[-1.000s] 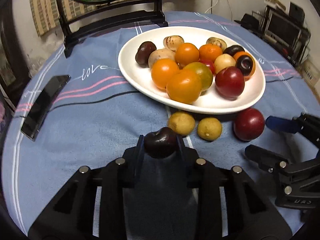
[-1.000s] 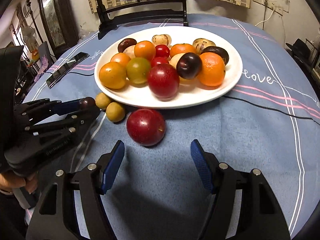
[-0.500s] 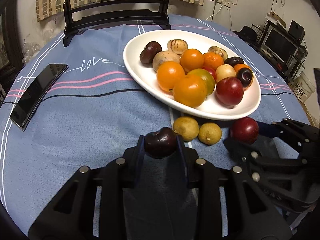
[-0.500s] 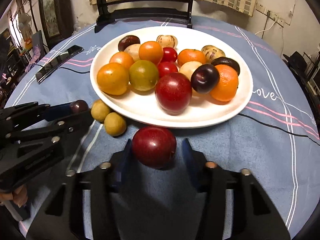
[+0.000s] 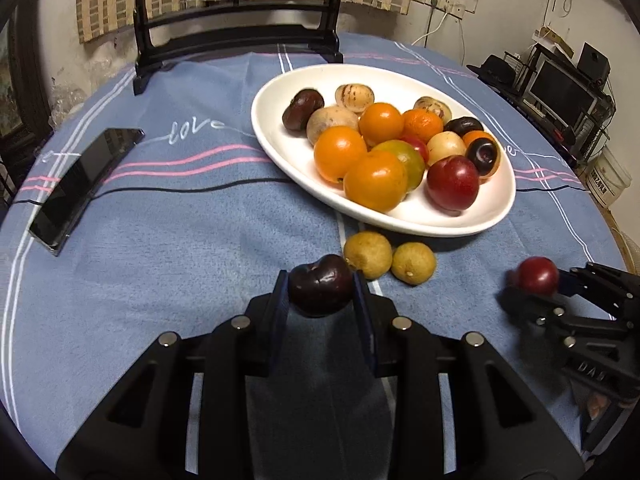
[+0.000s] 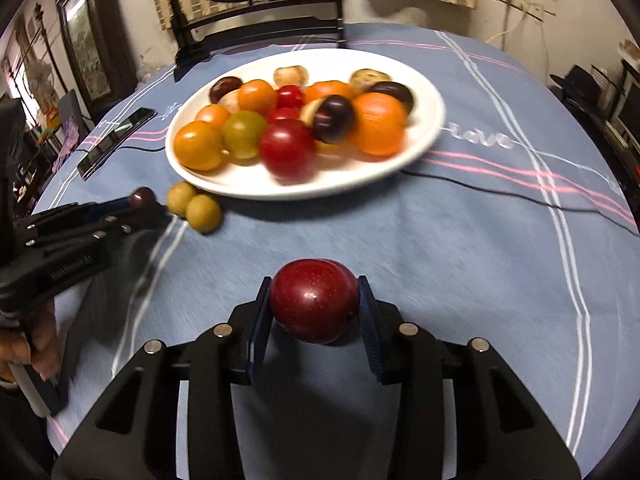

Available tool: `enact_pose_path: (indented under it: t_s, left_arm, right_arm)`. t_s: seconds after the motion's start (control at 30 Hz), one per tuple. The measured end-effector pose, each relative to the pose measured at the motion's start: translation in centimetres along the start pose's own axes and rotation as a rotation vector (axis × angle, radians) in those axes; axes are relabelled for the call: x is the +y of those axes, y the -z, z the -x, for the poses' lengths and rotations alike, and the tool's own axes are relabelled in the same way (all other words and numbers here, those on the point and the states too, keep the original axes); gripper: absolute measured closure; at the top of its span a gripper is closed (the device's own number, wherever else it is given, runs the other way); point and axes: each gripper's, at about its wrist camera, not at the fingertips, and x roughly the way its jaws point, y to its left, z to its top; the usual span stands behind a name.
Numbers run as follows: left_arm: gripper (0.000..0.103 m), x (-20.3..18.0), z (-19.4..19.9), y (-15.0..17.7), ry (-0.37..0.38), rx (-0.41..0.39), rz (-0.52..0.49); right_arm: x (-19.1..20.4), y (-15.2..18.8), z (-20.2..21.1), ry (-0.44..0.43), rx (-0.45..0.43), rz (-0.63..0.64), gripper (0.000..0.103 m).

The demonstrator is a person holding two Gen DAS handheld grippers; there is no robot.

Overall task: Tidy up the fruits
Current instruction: 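Carry the tomato and plum onto the plate and open both tools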

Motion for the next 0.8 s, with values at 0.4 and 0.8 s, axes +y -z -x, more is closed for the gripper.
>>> enact_pose_path:
  t_s: [0.4,0.8]
  left_arm:
    - [0.071,-3.9,5.5,0.3,0.021,-0.07,-0.068]
    - [0.071,-6.0,5.8,-5.0,0.06,-0.125,-0.076]
  right_arm:
    - [-2.4,1.2,5.2,-0.044,-0.12,-0.046,0.062]
    - [-1.5,-4.6,7.7,-0.081,-0.259,-0.001,0.062]
